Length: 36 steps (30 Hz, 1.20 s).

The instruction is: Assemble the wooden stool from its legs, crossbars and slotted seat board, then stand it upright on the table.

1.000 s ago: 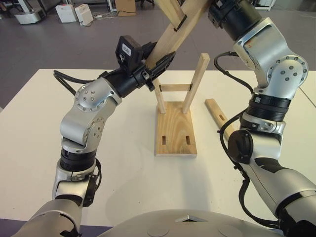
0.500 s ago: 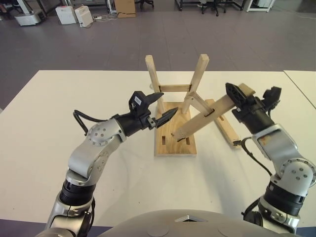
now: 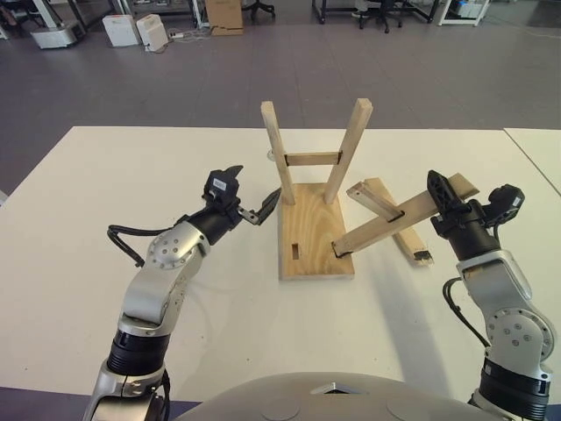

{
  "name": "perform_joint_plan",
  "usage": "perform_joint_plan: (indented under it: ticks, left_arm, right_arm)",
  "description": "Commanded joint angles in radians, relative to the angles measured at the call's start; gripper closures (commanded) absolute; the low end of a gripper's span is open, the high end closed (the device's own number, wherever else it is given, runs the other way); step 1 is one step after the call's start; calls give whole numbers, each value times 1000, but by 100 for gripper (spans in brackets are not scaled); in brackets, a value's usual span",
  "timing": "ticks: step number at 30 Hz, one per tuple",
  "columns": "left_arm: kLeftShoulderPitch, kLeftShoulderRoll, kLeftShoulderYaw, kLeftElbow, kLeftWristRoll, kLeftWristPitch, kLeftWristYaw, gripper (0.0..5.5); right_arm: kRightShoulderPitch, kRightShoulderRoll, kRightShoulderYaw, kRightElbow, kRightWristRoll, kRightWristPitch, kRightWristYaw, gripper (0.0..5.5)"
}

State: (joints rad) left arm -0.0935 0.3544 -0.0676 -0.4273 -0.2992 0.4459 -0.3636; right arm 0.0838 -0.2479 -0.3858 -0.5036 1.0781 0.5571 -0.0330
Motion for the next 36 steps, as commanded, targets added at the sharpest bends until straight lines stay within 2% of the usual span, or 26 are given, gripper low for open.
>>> perform_joint_plan:
  ticks: [1, 5, 8, 10, 13, 19, 22, 24, 27, 29, 33, 36]
  left_arm:
    - [-8, -6, 19, 22, 21, -15, 12, 50]
    - [-14, -13, 23, 32, 28, -24, 19, 50]
    - [-26, -17, 26, 43, 32, -29, 14, 50]
    - [-32, -17, 32, 47, 33, -29, 11, 50]
    - [-32, -19, 33, 46, 34, -28, 11, 50]
    - [-36, -21, 39, 58, 40, -37, 12, 50]
    - [-46, -18, 47, 69, 40, -48, 9, 50]
    - [-61, -14, 58, 79, 37, -53, 6, 50]
    - [-77, -13, 69, 96, 40, -62, 3, 50]
    - [-90, -16, 67, 107, 45, -67, 1, 50]
    - [-103, -18, 63, 116, 50, -74, -2, 50]
    - [-104, -21, 63, 115, 51, -72, 3, 50]
  right_arm:
    - [-10, -103, 29, 3, -167, 40, -50, 442]
    - [-89, -167, 132, -20, -288, 44, -26, 441]
    - [-38, -211, 283, 2, -365, 95, 53, 442]
    - [2, -210, 330, 23, -403, 95, 72, 442]
    - [15, -191, 335, 41, -437, 74, 75, 443]
    - [-129, -155, 209, -61, -330, 4, 96, 443]
    - [-209, -175, 217, -143, -299, 9, 127, 363]
    - [-306, -191, 171, -166, -229, 23, 117, 318]
    - [-534, -254, 50, -81, -103, 45, 79, 251]
    - [-584, -300, 18, 46, -128, 78, 66, 214]
    - [-343, -401, 182, 266, -353, 144, 187, 139]
    - [-174, -404, 293, 348, -439, 160, 299, 139]
